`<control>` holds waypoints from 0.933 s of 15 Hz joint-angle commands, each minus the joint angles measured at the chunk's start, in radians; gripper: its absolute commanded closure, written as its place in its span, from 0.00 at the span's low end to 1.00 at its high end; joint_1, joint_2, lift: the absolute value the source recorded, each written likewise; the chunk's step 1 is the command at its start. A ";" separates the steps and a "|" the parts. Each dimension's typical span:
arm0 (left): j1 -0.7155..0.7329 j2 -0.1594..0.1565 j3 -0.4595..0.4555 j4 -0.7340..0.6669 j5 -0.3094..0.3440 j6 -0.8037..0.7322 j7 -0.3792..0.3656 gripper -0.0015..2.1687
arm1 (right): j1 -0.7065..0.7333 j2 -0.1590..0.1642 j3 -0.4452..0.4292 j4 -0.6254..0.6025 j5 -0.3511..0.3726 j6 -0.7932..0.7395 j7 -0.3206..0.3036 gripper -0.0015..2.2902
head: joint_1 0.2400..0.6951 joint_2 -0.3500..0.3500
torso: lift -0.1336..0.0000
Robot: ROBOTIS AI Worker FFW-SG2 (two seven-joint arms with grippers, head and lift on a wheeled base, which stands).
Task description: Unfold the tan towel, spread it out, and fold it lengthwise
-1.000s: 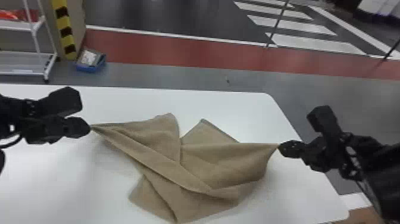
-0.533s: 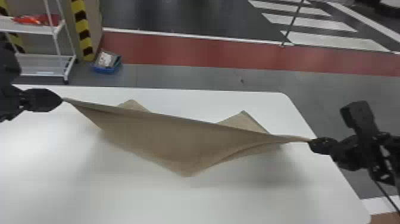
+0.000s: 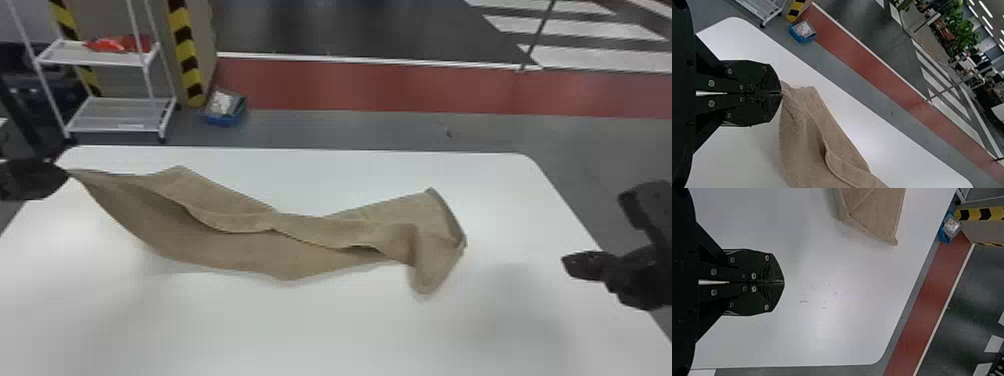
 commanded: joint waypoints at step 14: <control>0.242 -0.090 0.095 -0.179 0.003 -0.085 -0.035 0.65 | -0.157 0.144 0.423 -0.067 0.132 0.128 -0.010 0.19 | 1.00 0.64 | 0.08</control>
